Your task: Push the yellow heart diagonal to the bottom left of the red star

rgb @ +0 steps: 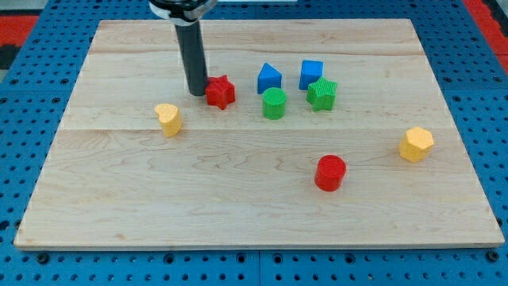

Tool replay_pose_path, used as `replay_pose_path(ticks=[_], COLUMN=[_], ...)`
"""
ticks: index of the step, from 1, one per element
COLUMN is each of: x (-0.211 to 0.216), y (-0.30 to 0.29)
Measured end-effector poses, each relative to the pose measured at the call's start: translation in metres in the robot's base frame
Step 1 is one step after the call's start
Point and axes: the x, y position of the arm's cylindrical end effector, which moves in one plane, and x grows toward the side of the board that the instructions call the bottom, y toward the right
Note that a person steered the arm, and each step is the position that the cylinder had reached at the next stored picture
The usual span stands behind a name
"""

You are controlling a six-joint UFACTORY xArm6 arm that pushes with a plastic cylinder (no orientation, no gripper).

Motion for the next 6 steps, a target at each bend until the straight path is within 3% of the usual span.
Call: replay_pose_path(ticks=[2,4,5,6], x=[0.001,0.005,0.063,0.086], y=[0.004,-0.096,-0.112,-0.080])
